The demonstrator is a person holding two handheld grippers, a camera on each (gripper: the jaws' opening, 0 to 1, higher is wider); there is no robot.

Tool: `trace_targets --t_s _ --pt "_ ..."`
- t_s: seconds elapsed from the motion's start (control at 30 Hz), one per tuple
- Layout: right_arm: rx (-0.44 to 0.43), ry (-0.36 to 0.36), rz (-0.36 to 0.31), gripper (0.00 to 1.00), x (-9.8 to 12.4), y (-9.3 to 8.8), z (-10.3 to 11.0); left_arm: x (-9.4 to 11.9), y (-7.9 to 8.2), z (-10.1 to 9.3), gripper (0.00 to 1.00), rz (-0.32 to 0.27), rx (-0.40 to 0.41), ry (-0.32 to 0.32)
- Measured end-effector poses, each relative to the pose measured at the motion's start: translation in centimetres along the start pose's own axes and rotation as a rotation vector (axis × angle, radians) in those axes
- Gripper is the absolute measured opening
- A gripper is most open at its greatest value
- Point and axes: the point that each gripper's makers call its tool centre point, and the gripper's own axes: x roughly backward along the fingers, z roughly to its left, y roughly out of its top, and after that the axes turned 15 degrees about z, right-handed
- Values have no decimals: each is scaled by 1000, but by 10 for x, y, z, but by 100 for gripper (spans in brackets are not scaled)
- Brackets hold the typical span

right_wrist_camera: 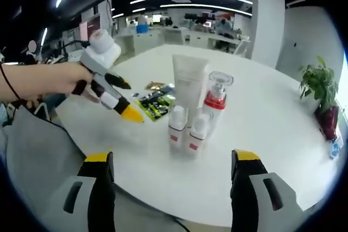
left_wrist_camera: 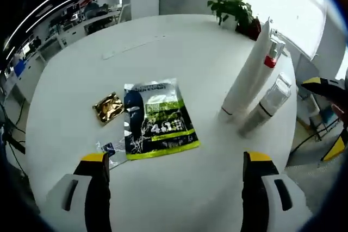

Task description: Arrange the skincare products in the storage area until every visible bottle or jar stands upright without overlapping.

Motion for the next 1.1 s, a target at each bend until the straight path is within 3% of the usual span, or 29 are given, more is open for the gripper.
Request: trace_targets --t_s 0.23,0.6,0.9,1.1 --pt "-7 4 11 88 -2 -2 0 -26 12 18 94 36 28 49" --pt "-41 7 19 88 -5 -5 -4 -49 30 26 92 70 -19 63" --pt "-54 11 23 88 -5 -6 -5 -58 25 27 89 115 -33 54" --pt "-59 12 26 88 -4 -6 -5 -61 31 31 92 101 -58 59"
